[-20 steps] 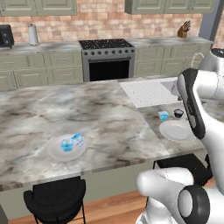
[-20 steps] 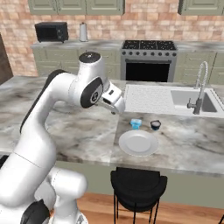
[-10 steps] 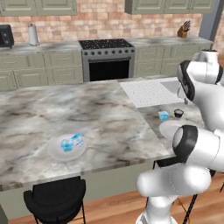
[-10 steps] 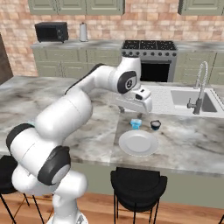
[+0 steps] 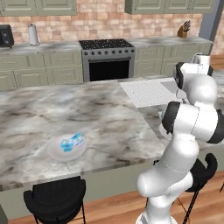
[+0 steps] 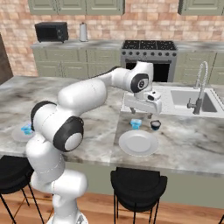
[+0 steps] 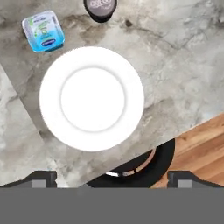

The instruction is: Place two yogurt containers on each plate.

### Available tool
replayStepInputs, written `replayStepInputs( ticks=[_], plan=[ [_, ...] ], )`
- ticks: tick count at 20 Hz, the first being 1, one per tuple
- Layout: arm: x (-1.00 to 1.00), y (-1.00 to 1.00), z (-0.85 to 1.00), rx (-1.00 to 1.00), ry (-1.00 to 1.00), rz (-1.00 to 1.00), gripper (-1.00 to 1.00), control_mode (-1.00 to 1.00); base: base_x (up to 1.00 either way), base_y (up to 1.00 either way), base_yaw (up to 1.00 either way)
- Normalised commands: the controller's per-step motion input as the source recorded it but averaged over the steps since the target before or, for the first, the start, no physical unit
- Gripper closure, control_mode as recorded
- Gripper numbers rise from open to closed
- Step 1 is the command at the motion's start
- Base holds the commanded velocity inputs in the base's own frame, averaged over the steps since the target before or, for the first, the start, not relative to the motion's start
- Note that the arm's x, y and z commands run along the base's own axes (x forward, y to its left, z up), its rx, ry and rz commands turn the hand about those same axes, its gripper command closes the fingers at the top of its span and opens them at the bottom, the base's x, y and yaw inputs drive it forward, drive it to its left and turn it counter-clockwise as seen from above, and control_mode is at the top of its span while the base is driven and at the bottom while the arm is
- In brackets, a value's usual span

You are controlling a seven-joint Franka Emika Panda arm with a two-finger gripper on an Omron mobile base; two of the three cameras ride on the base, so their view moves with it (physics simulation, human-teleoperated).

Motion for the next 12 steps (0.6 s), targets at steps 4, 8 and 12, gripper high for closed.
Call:
replayStepInputs(
  ticks=[4, 8, 12],
  plan=[
    [0.58, -0.19, -0.61, 0.01, -0.01, 0.0, -1.0, -1.0, 0.0, 0.0, 0.0],
    [0.38, -0.06, -0.52, 0.0, -0.05, 0.0, -1.0, -1.0, 0.0, 0.0, 0.0],
    [0.56, -0.18, -0.46, 0.0, -0.02, 0.0, -1.0, -1.0, 0.0, 0.0, 0.0]
  ],
)
